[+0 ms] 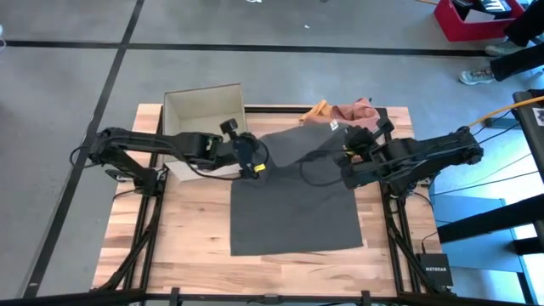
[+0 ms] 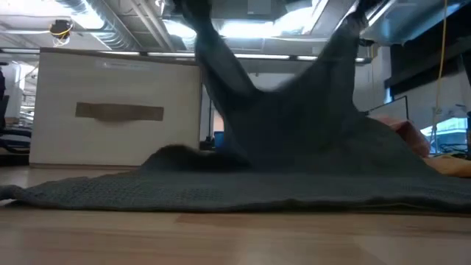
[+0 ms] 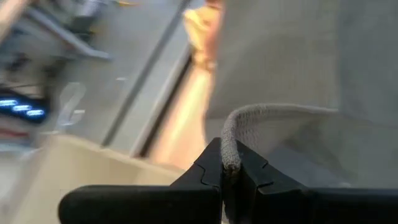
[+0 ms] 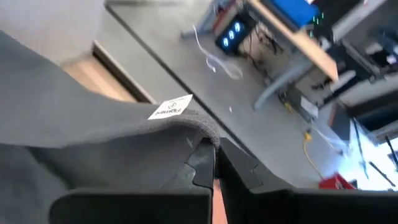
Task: Fold towel
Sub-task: Fold the grey towel
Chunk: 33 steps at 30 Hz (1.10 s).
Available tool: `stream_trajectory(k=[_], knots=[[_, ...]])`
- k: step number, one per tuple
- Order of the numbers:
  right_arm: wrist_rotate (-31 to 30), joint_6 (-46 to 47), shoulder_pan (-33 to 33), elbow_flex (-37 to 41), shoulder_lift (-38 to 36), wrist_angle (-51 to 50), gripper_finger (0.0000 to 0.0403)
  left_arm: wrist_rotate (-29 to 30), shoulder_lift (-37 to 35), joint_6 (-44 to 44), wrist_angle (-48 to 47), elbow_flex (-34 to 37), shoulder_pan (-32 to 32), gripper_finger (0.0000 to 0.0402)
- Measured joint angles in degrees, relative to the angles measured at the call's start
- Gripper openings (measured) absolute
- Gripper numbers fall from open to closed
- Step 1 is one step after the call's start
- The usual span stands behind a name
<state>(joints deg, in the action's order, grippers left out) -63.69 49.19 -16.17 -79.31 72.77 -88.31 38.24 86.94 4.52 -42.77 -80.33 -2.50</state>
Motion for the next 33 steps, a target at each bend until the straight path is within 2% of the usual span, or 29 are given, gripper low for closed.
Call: stream_trajectory(k=[2,5,13,16,20,25,29,33], knots=[[0.9,1.5,0.7,3.9,-0.6,0.9,0.0012,-3.0,0.0,-0.9,4.0,3.0,0.4,0.0005],[2.2,1.9,1.0,8.4,-0.6,3.9,0.0012,-3.4,0.0,-0.9,6.4,6.5,1.2,0.0005],[4.4,0.0,0.9,16.2,-0.4,14.9,0.0012,-1.2,-0.2,5.8,-2.6,10.4,3.6,0.0005],[5.8,-1.6,0.9,18.5,-0.4,18.8,0.0012,1.7,-0.7,8.4,-6.7,10.4,3.4,0.0005],[8.2,-5.5,2.6,20.1,-0.4,22.6,0.0012,2.4,-1.5,6.9,-3.7,10.5,3.7,0.0005],[10.6,-12.5,7.4,20.9,-0.4,26.5,0.0012,9.2,-1.3,2.6,1.9,12.6,6.5,0.0005],[12.3,-18.9,13.2,21.0,-0.3,30.1,0.0012,17.1,-1.2,2.4,1.4,14.2,8.9,0.0005],[15.6,-26.9,19.5,21.0,-0.1,36.0,0.0012,17.8,-1.2,0.8,1.4,14.3,9.7,0.0005]])
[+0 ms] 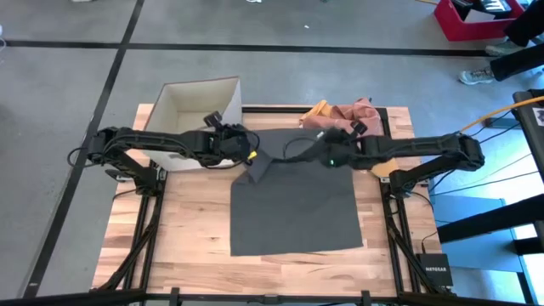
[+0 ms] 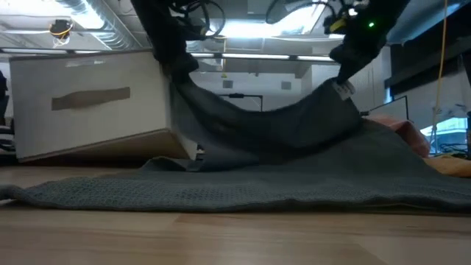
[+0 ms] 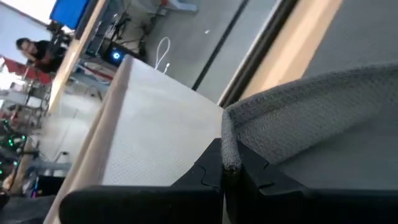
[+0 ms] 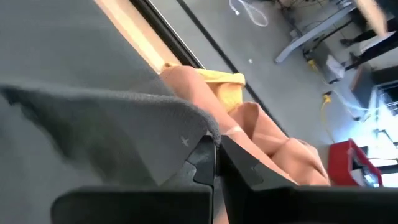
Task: Fold towel
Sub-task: Fold the grey towel
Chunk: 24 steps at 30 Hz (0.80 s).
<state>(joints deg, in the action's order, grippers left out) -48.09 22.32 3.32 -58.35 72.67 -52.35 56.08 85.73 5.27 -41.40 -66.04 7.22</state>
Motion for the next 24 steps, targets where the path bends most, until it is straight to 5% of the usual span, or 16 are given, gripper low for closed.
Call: stream_trajectory(k=[4,10,18,24], knots=[[5.4,-4.8,4.4,0.0,0.4,3.2,0.0012,-3.1,0.0,-1.0,0.5,0.0,-0.6,0.0005],[5.2,-7.8,4.5,-2.6,-1.2,0.1,0.0012,-12.1,0.1,-2.4,4.6,0.1,-4.2,0.0005],[10.9,-1.2,-8.0,-8.7,-7.3,-8.7,0.0012,-19.2,-1.2,0.1,0.7,-5.0,-14.3,0.0005],[12.9,10.2,-18.7,-8.7,-8.8,-18.1,0.0012,-21.2,-1.9,5.0,-12.7,-8.0,-21.7,0.0005]])
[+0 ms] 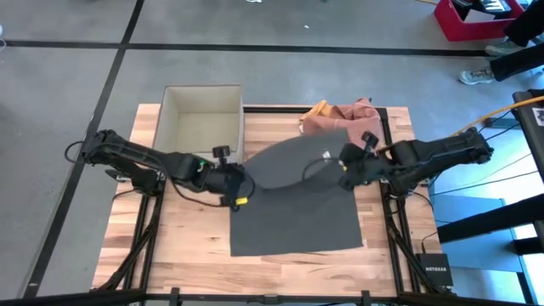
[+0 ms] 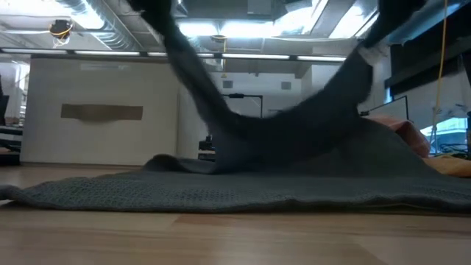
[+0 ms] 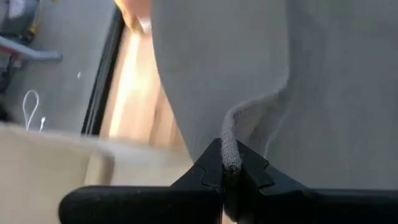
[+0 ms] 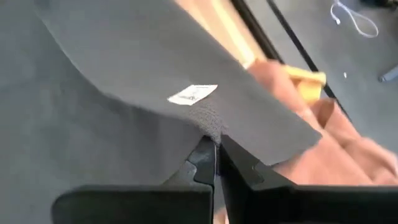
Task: Fold towel
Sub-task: Fold the grey towel
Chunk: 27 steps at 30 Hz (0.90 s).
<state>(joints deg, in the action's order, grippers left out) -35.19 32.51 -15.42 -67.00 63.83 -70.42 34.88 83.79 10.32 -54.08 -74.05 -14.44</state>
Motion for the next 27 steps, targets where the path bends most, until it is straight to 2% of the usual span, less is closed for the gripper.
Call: stream_trajectory(k=[4,9,12,13,15,19,27], knots=[[-1.3,5.9,-4.7,1.2,0.1,-3.2,0.0012,6.3,-0.4,4.5,-7.4,-0.8,-2.6,0.0005],[-1.1,9.5,-7.2,4.6,0.1,-3.2,0.0012,18.7,-2.7,4.2,-4.5,-1.9,-4.5,0.0005],[-0.7,11.1,-7.6,6.9,0.2,-3.3,0.0012,26.9,-3.5,1.1,-4.3,-2.2,-5.0,0.0005],[-0.7,11.7,-7.6,7.6,0.1,-3.3,0.0012,28.1,-3.5,0.3,-4.5,-2.2,-4.9,0.0005],[-0.2,12.6,-7.6,8.9,0.1,-3.1,0.0012,26.5,-3.5,-0.3,-3.7,-2.2,-4.5,0.0005],[2.2,12.9,-8.1,11.1,0.1,-1.6,0.0012,14.6,-2.7,1.4,-4.0,-2.1,-5.0,0.0005],[7.9,15.2,-15.8,14.9,0.2,2.2,0.0012,1.7,1.0,8.8,-3.4,3.5,-9.2,0.0005]])
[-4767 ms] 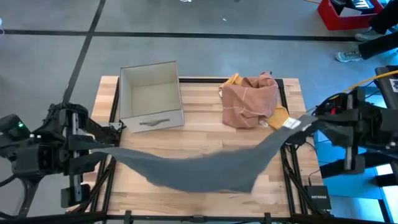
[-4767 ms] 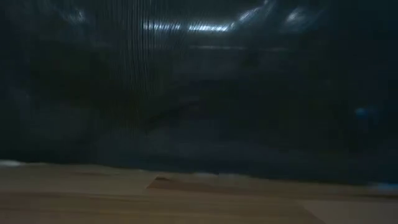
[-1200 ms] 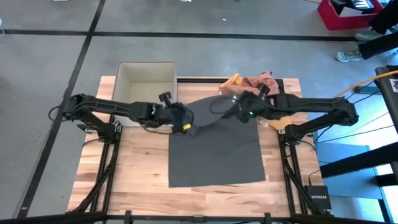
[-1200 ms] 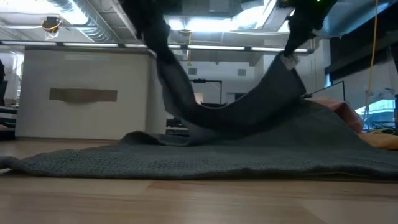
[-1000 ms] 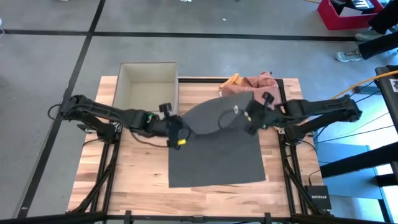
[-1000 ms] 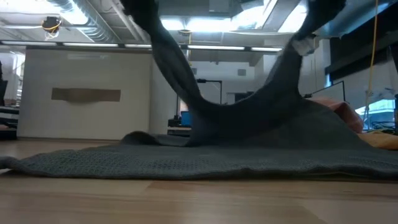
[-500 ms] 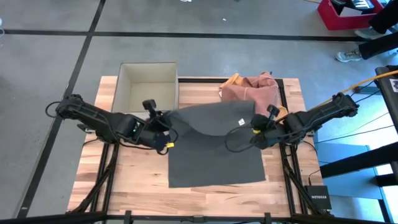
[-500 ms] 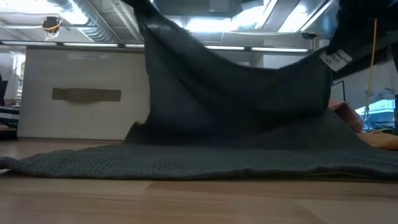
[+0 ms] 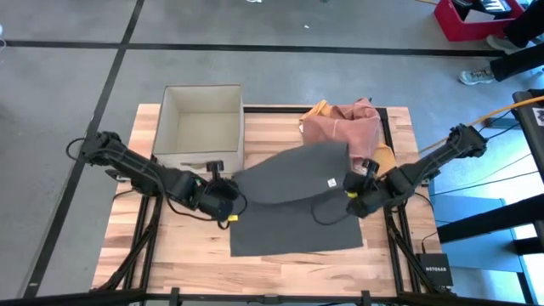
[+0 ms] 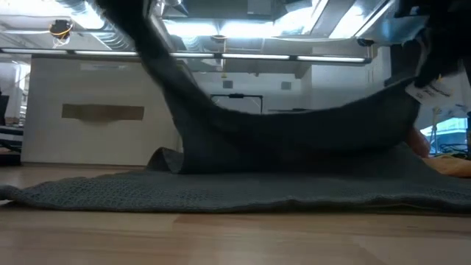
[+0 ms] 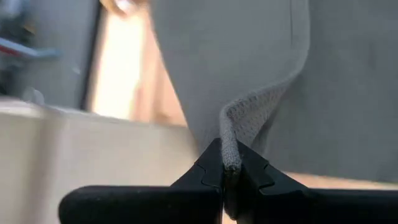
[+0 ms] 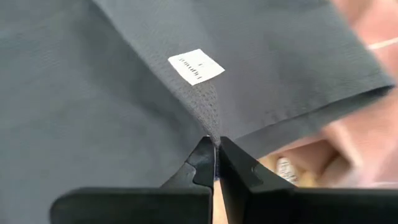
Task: Fold towel
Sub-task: Fold the grey towel
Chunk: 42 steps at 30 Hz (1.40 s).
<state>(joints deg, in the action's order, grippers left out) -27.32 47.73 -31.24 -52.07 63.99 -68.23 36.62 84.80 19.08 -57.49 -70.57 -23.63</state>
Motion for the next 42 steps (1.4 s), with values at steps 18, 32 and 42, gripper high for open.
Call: stream_trajectory(k=[18,32,42], knots=[[6.1,15.0,-18.1,1.3,0.8,1.2,0.0012,-7.9,2.9,7.3,14.4,4.7,-5.2,0.0005],[5.3,16.4,-19.0,8.0,1.5,11.4,0.0012,-16.3,3.2,11.4,27.2,14.0,-6.4,0.0005],[3.7,16.5,-19.0,9.2,1.5,14.1,0.0075,-17.7,3.2,13.8,29.9,16.0,-5.3,0.0032]])
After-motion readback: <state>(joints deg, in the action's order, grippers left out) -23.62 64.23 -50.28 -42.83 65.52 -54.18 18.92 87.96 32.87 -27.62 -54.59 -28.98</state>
